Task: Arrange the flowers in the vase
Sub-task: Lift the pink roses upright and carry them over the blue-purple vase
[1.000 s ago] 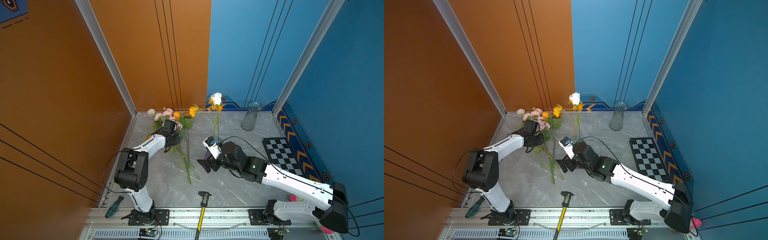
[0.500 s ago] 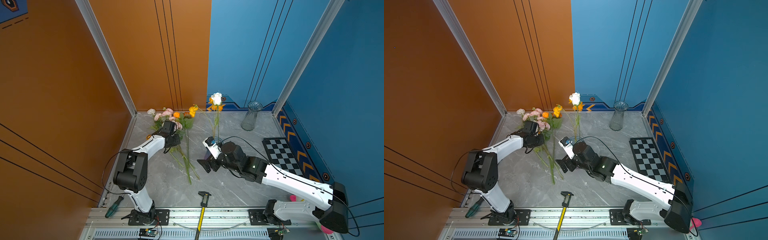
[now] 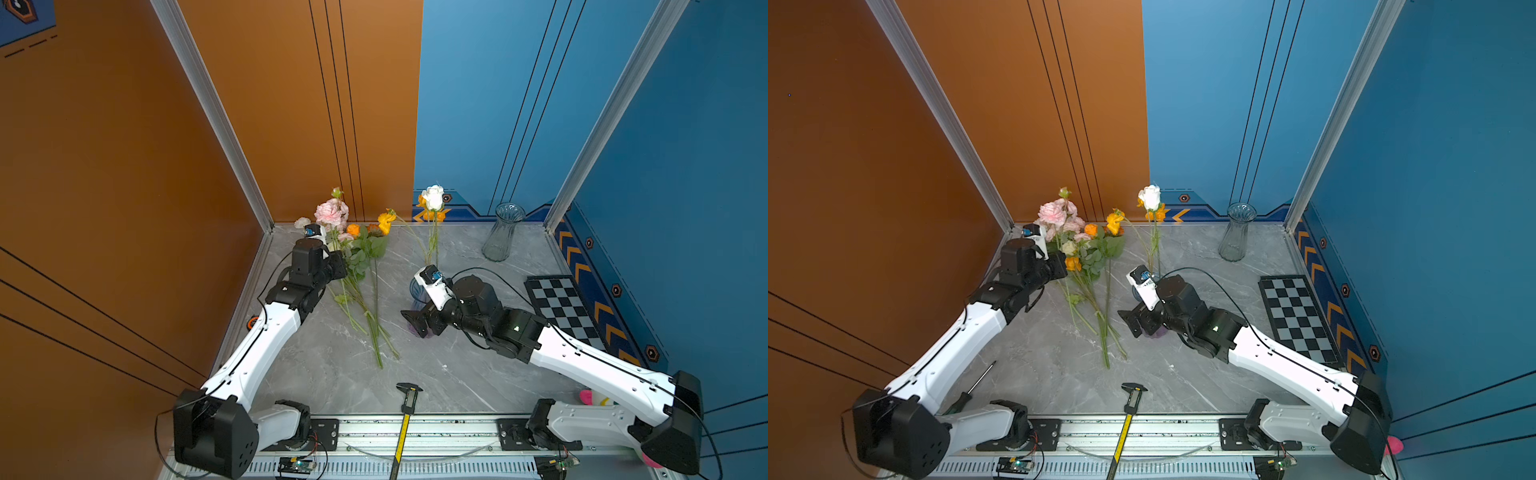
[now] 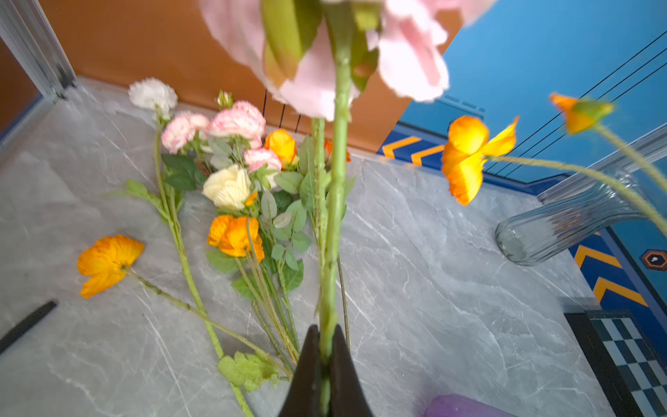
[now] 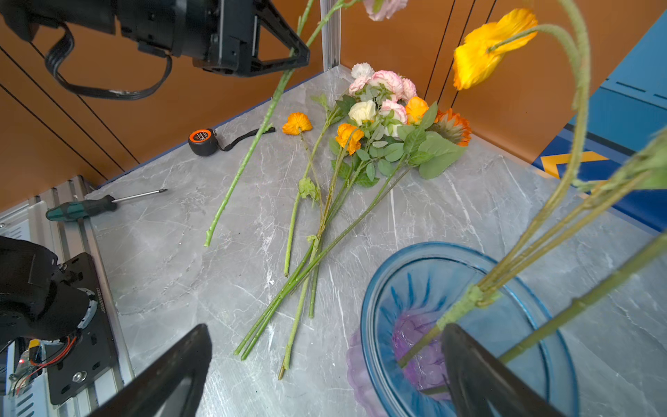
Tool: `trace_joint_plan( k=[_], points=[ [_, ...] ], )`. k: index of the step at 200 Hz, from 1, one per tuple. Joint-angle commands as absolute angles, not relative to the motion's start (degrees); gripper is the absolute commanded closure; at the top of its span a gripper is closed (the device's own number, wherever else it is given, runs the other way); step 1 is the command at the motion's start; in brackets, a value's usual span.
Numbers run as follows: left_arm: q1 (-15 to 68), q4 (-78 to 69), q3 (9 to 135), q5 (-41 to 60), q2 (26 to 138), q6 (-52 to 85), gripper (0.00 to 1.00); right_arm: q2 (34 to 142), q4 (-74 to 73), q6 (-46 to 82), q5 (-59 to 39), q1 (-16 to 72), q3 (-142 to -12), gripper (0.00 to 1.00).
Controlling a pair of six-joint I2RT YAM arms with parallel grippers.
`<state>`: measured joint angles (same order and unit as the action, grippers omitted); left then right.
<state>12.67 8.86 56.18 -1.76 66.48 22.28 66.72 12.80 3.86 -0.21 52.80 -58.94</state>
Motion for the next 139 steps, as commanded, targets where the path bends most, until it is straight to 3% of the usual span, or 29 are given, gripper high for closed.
trace_joint_plan(
  k=[1,70,139],
  points=[
    [13.8,1.2,53.3,-4.8,61.1,19.1,1.00,62.0,11.9,3.9,0.2,52.6,-57.8,0.00],
    [29.9,-18.0,46.4,-22.4,43.9,7.3,1.00,49.4,16.7,5.5,7.3,51.8,-52.6,0.00],
    [46.8,-50.9,46.2,-25.0,53.9,-3.4,1.00,45.4,18.5,6.6,5.8,49.2,-50.8,0.00]
  ],
)
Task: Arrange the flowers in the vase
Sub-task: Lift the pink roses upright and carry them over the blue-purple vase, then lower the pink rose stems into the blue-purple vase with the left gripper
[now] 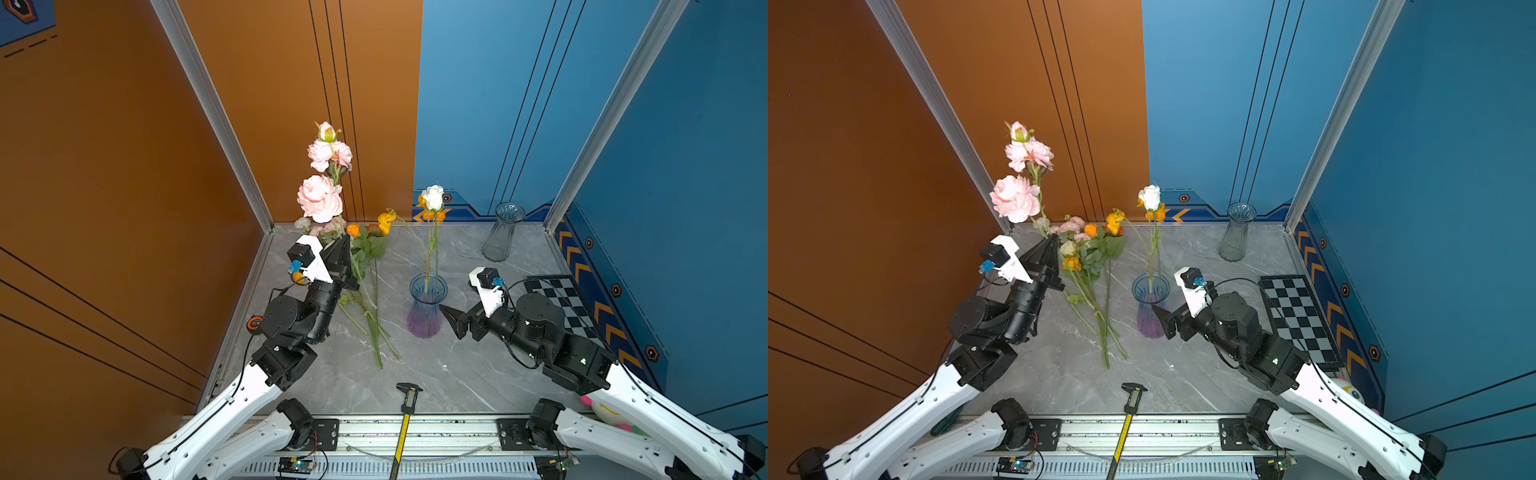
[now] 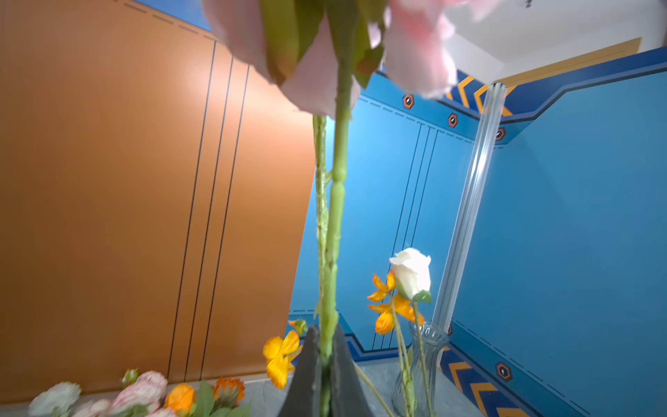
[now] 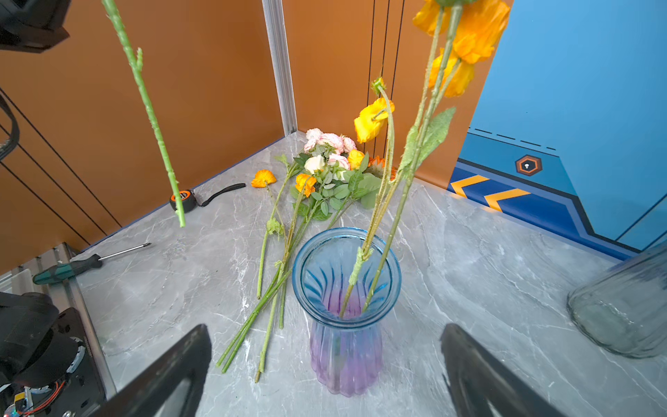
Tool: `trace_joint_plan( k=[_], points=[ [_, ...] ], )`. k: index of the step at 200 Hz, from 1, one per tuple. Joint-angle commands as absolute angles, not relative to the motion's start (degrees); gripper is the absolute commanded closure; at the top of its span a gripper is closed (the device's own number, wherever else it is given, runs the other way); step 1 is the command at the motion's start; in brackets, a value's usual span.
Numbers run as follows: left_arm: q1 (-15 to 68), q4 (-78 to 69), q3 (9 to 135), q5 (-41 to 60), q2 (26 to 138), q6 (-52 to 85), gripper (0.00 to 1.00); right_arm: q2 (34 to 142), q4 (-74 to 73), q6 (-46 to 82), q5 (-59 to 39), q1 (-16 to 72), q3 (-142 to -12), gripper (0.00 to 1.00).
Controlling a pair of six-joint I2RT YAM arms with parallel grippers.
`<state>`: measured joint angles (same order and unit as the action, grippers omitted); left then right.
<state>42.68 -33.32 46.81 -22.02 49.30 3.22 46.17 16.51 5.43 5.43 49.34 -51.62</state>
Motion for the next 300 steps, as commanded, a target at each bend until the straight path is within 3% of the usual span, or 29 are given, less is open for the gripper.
trace_joint_plan(
  k=[1,58,192,264,300],
  points=[
    [47.0,-51.5,46.2,-25.1,54.2,-3.5,1.00,45.4,18.5,6.6,5.8,49.2,-50.8,0.00],
    [56.3,-80.6,49.1,-35.6,71.8,-14.4,1.00,44.6,18.4,7.5,6.0,49.1,-49.9,0.00],
    [57.9,-80.8,46.8,-46.7,85.8,-2.4,1.00,46.7,16.6,6.6,0.6,45.6,-49.2,0.00],
    [61.8,-80.8,45.0,-50.6,90.4,-2.5,1.00,45.7,16.7,6.7,-3.4,42.3,-48.2,0.00],
    [63.6,-80.8,43.7,-52.8,91.9,-1.6,0.94,45.0,16.5,7.0,-3.7,41.6,-47.4,0.00]
  ],
)
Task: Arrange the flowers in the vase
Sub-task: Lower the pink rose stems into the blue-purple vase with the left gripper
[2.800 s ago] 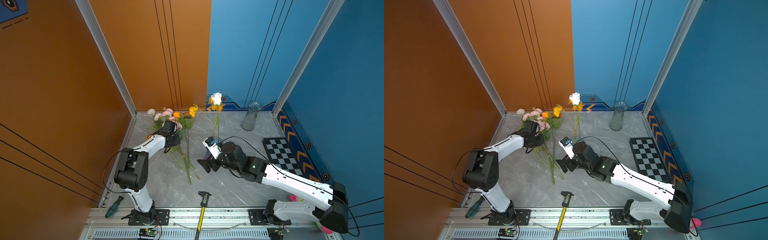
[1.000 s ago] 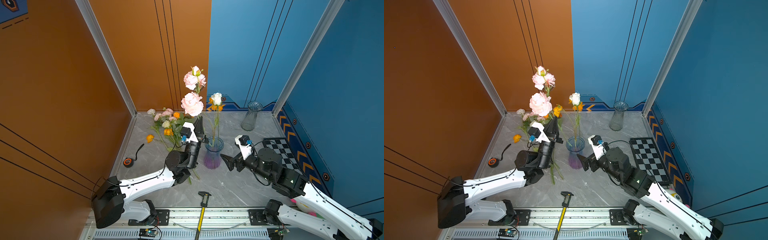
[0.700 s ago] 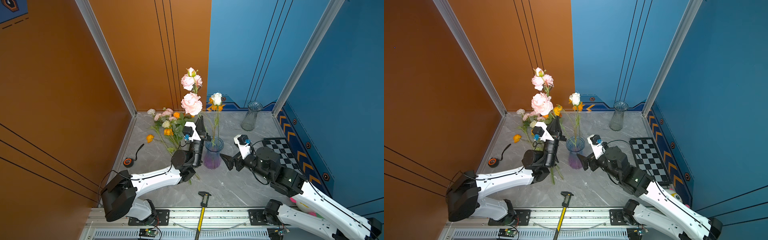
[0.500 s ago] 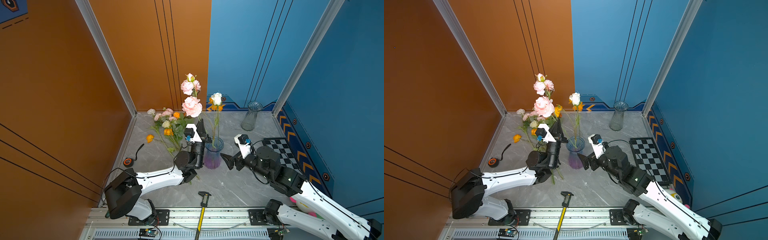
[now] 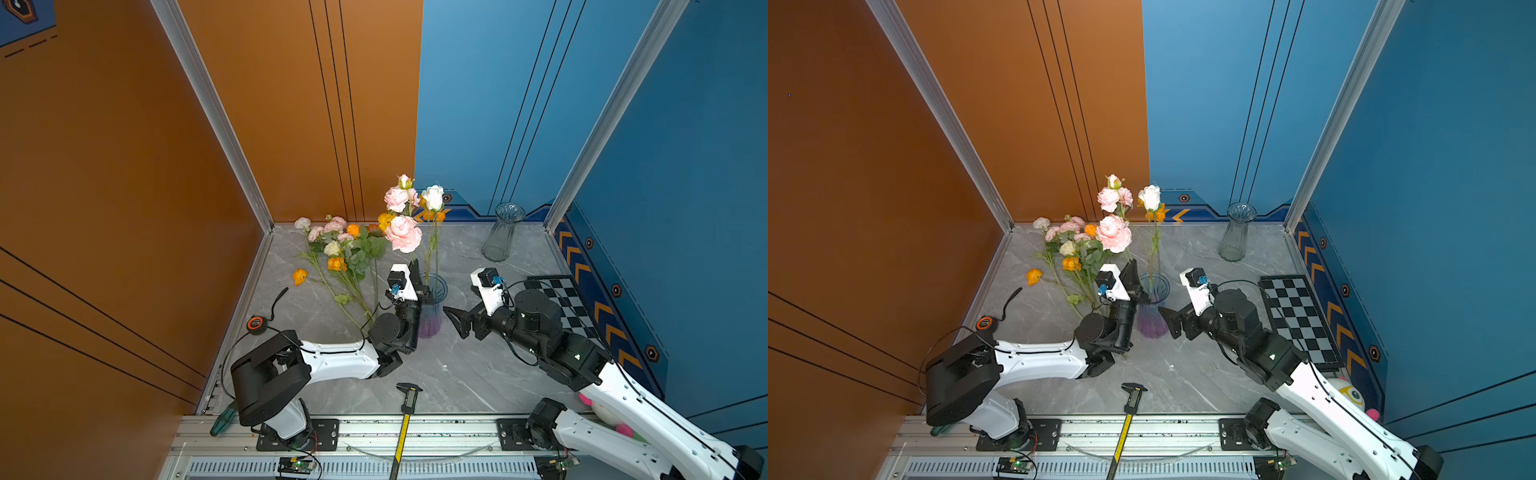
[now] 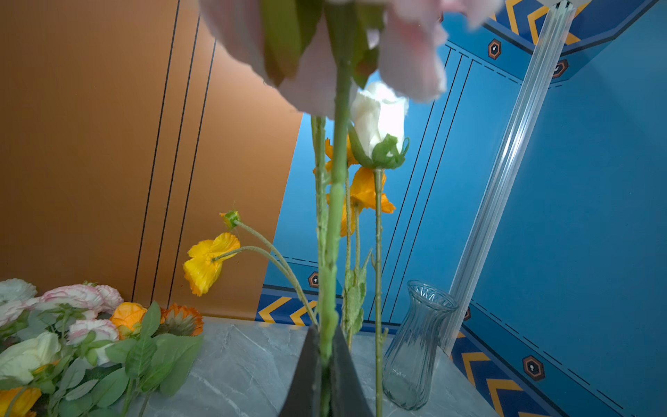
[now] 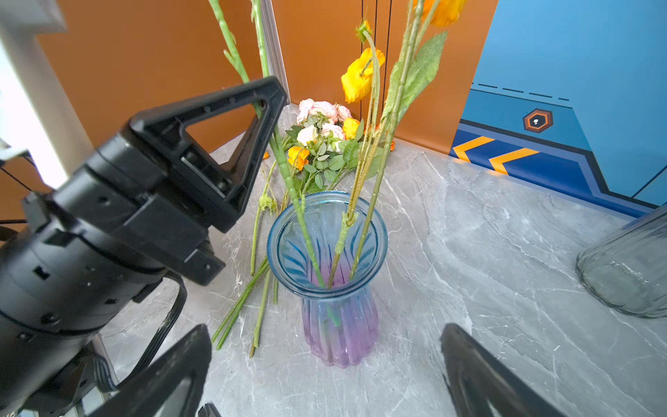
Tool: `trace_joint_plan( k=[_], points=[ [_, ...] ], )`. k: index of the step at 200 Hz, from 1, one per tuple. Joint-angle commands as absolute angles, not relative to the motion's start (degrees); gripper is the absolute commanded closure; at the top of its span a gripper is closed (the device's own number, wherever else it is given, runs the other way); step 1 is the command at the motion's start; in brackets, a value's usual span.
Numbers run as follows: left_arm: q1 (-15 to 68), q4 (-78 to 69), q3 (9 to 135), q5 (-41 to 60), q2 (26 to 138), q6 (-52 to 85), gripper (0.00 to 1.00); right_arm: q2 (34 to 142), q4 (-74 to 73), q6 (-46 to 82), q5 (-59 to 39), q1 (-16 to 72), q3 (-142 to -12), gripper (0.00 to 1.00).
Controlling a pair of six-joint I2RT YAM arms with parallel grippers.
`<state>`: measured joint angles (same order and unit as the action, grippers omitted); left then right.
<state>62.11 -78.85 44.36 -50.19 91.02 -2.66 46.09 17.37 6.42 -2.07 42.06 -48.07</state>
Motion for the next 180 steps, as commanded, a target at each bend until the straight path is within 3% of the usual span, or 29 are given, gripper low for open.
trace_joint_plan(
  k=[1,180],
  points=[
    [63.7,-80.8,43.7,-52.9,92.0,-1.6,0.94,45.0,16.5,7.0,-3.7,41.6,-47.4,0.00],
    [65.4,-80.7,41.3,-55.2,91.3,-5.6,0.71,46.2,14.8,7.8,-5.0,41.0,-47.0,0.00]
  ],
)
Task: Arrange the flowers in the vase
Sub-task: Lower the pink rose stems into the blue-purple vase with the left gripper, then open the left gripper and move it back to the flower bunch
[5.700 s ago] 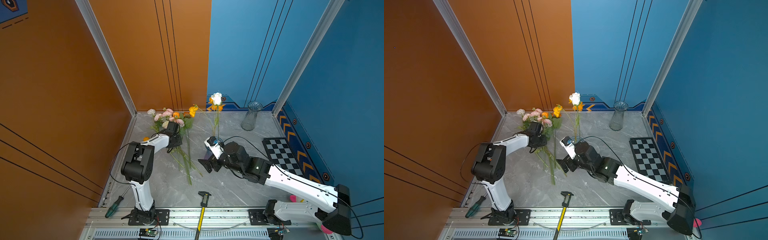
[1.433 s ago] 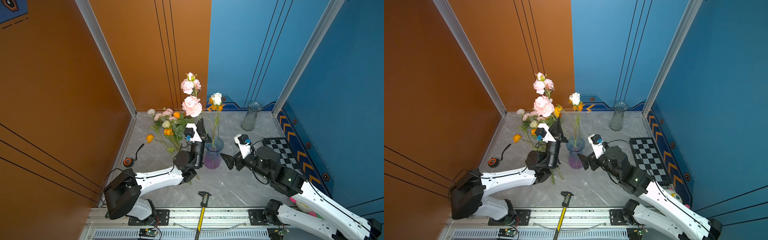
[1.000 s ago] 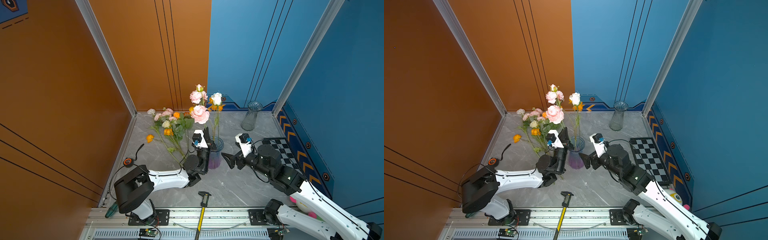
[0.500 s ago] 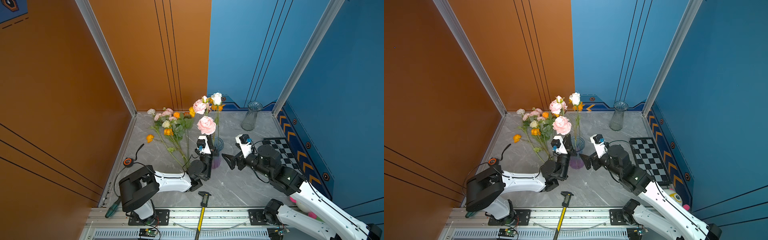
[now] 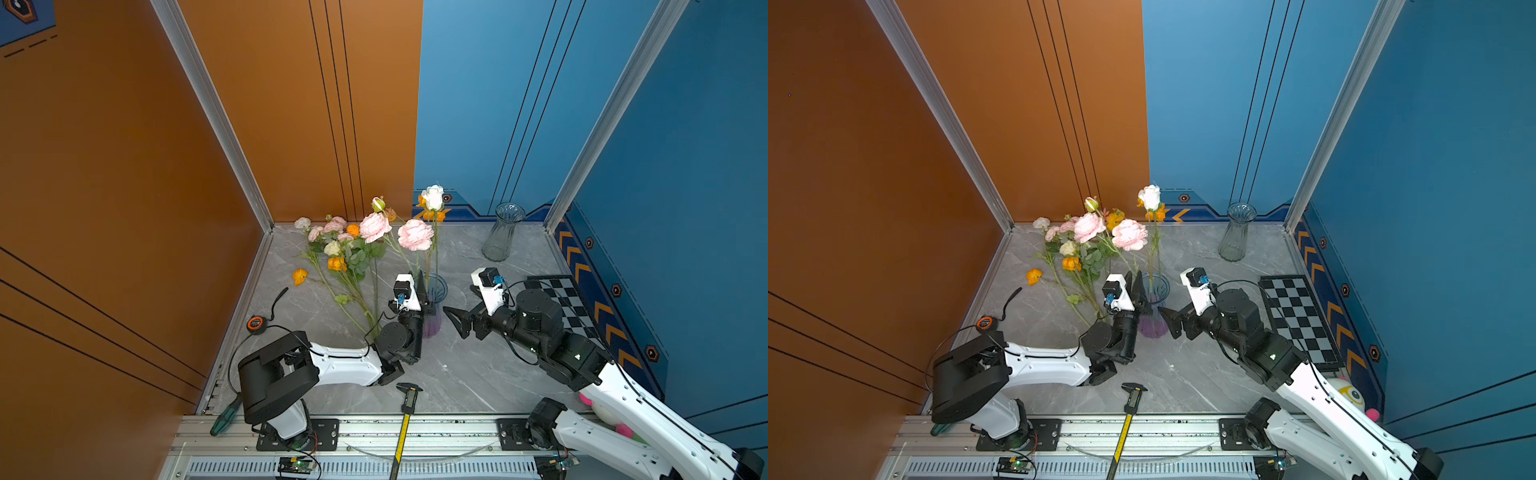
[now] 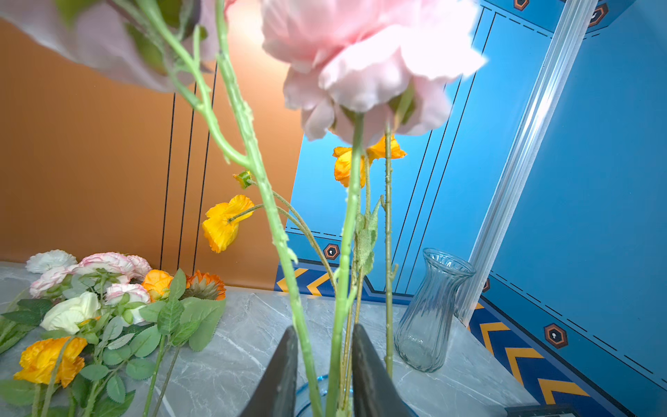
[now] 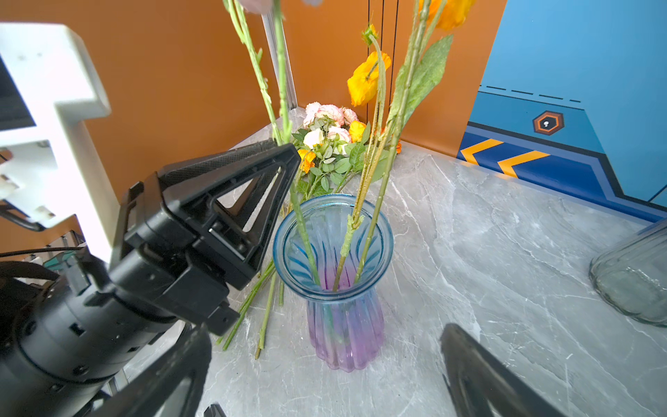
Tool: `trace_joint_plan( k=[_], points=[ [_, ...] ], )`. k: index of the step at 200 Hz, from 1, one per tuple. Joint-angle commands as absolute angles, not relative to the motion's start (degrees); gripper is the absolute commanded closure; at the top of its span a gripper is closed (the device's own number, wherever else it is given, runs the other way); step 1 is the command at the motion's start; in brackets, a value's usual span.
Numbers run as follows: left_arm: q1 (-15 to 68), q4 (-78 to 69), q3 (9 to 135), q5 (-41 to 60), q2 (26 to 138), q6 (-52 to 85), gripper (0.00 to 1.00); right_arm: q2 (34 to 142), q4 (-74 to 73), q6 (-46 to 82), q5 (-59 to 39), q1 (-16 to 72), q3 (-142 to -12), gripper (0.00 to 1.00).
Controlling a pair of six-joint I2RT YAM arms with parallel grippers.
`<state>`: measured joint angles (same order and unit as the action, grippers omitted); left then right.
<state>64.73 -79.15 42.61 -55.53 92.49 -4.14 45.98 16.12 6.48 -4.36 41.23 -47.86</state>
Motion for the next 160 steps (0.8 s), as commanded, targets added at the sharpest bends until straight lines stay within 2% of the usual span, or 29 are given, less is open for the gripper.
trace_joint_plan(
  k=[1,13,62,100,123,160],
  points=[
    [65.5,-80.7,41.3,-55.2,91.2,-5.6,0.71,46.2,14.8,7.8,-5.0,41.0,-47.0,0.00],
    [65.7,-80.7,40.7,-54.3,90.8,-5.8,0.66,46.3,14.7,7.8,-4.9,41.0,-47.0,0.00],
    [67.2,-80.6,39.7,-50.4,89.0,-8.9,0.59,47.2,13.8,8.2,-5.4,41.0,-46.6,0.00],
    [71.5,-76.6,37.6,-50.9,84.2,-16.2,0.40,46.9,14.0,8.1,-4.7,41.0,-46.5,0.00],
    [71.9,-56.6,36.7,-51.3,74.5,-9.9,0.35,46.0,14.1,7.7,-3.6,40.8,-46.1,0.00],
    [63.7,-12.4,40.0,-43.8,55.7,7.8,0.34,42.6,12.6,7.5,2.4,43.6,-45.4,0.00]
  ],
)
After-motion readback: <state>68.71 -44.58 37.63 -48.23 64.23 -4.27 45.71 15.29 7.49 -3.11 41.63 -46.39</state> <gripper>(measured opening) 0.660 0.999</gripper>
